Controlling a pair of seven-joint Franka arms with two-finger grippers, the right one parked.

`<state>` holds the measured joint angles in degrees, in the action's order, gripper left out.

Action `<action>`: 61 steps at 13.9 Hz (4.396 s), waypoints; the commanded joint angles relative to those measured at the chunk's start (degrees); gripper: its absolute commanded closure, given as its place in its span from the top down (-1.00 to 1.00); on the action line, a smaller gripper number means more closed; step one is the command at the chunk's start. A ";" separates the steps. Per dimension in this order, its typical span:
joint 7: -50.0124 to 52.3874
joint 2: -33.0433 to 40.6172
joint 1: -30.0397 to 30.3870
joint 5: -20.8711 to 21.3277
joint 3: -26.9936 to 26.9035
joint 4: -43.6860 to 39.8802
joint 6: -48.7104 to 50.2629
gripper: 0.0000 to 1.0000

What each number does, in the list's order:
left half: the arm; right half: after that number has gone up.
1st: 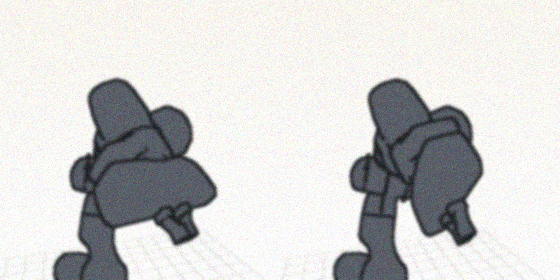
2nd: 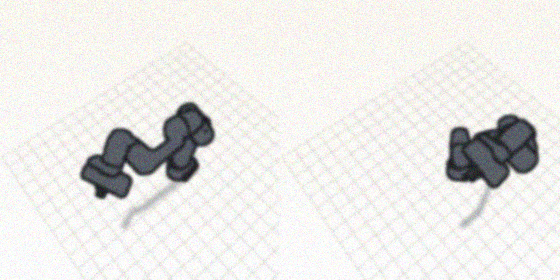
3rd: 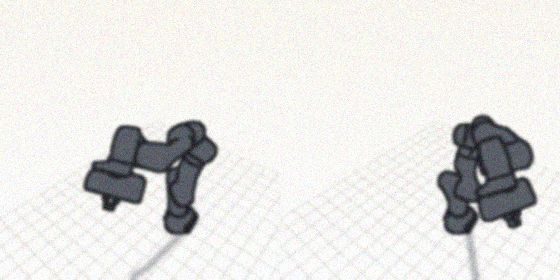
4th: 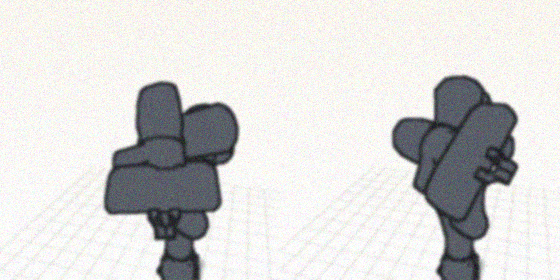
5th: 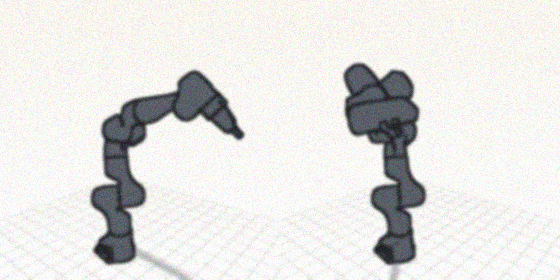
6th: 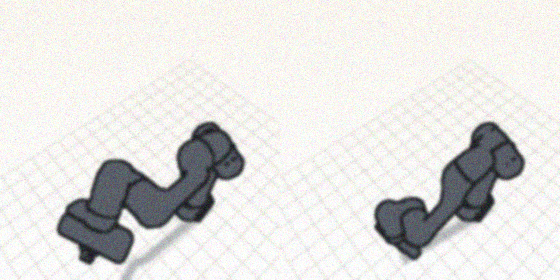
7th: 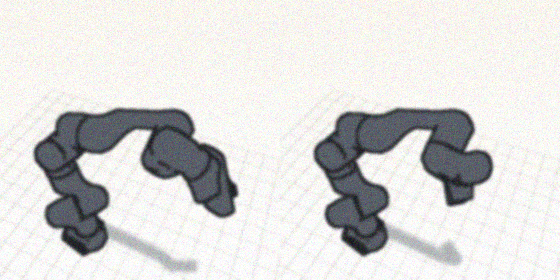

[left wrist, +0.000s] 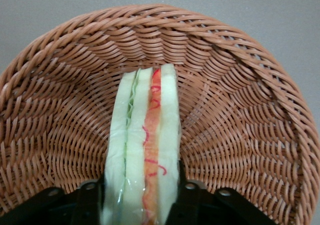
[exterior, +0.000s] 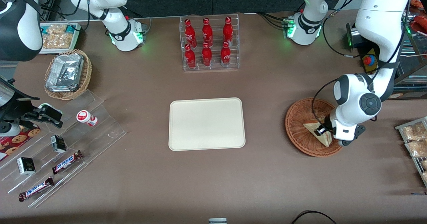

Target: Place sandwich from basket to tray

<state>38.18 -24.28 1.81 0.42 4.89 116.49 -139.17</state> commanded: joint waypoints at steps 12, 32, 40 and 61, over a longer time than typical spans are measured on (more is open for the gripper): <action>-0.04 -0.13 -15.93 0.63 13.83 -29.98 29.92 -0.95; 13.15 -32.93 -37.31 11.71 11.46 -52.06 16.56 0.14; 12.81 -21.19 -29.95 6.63 12.77 -49.45 25.94 1.00; -31.68 27.09 10.41 -2.45 11.81 -22.53 53.64 1.00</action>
<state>7.10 3.34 11.72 -2.14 16.27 96.48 -87.46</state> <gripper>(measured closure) 0.000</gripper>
